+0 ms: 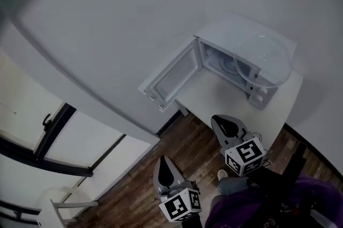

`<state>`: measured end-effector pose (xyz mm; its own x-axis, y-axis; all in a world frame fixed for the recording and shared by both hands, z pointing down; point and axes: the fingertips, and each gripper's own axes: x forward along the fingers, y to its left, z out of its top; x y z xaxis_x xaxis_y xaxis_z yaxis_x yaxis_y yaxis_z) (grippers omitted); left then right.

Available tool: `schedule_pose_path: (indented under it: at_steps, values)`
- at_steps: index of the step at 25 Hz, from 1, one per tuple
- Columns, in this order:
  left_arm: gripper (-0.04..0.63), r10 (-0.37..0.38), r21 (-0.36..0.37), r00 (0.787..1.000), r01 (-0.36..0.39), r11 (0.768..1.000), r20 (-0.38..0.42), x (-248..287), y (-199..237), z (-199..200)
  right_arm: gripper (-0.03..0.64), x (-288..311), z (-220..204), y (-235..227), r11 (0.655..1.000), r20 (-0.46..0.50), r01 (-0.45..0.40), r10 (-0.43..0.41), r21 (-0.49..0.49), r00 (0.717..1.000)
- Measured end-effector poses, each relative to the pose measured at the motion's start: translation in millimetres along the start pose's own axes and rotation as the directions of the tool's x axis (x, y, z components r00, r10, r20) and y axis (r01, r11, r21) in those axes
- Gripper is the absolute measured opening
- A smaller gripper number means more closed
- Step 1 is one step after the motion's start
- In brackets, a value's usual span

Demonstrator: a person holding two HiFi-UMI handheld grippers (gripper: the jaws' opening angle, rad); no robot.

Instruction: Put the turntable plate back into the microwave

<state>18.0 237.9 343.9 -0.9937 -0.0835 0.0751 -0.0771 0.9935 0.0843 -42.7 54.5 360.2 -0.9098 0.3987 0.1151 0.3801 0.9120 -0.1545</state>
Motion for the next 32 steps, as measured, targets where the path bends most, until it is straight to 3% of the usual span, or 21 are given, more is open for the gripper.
schedule_pose_path:
  at_steps: [4, 6, 9, 12, 14, 18, 22, 27, 30, 32]
  values:
    - [0.005, -0.116, -0.028, 0.992, 0.115, 0.993, -0.038, 48.9, -36.0, -8.6, 0.011, 3.2, 1.2, -40.8, 0.996, -0.036, 0.085, -0.084, 0.016, 0.996]
    - [0.005, -0.211, -0.047, 0.975, 0.208, 0.977, -0.073, 68.6, -60.7, -16.4, 0.011, -7.0, 4.3, -59.9, 0.988, -0.035, 0.153, -0.153, 0.019, 0.988]
    - [0.013, -0.359, -0.086, 0.928, 0.351, 0.932, -0.102, 94.5, -99.3, -24.6, 0.011, -19.8, 5.8, -85.6, 0.97, -0.032, 0.241, -0.24, 0.026, 0.97]
    - [0.023, -0.488, -0.111, 0.863, 0.477, 0.872, -0.128, 113.0, -142.9, -28.3, 0.011, -34.9, 3.8, -113.5, 0.941, -0.032, 0.335, -0.333, 0.058, 0.942]
    - [0.023, -0.575, -0.123, 0.806, 0.562, 0.818, -0.143, 123.1, -170.0, -30.3, 0.012, -45.6, 3.1, -130.3, 0.914, -0.029, 0.399, -0.398, 0.077, 0.917]
    - [0.023, -0.735, -0.141, 0.656, 0.722, 0.678, -0.171, 146.9, -211.7, -29.0, 0.012, -60.5, 4.7, -151.4, 0.842, -0.032, 0.516, -0.518, 0.155, 0.855]
    - [0.057, -0.824, -0.174, 0.531, 0.808, 0.563, -0.198, 170.2, -242.3, -27.7, 0.012, -74.8, 10.3, -167.5, 0.735, -0.009, 0.65, -0.661, 0.194, 0.75]
    - [0.074, -0.914, -0.224, 0.354, 0.891, 0.395, -0.2, 176.9, -285.0, -28.9, 0.057, -95.5, 14.6, -182.1, 0.612, 0.004, 0.745, -0.773, 0.266, 0.634]
    - [0.093, -0.938, -0.273, 0.283, 0.904, 0.331, -0.201, 176.8, -302.4, -33.9, 0.082, -101.3, 13.3, -187.6, 0.58, 0.001, 0.758, -0.794, 0.298, 0.608]
    - [0.113, -0.951, -0.342, 0.239, 0.892, 0.295, -0.195, 174.1, -310.1, -39.8, 0.097, -100.0, 13.0, -190.2, 0.584, 0.001, 0.74, -0.785, 0.335, 0.619]
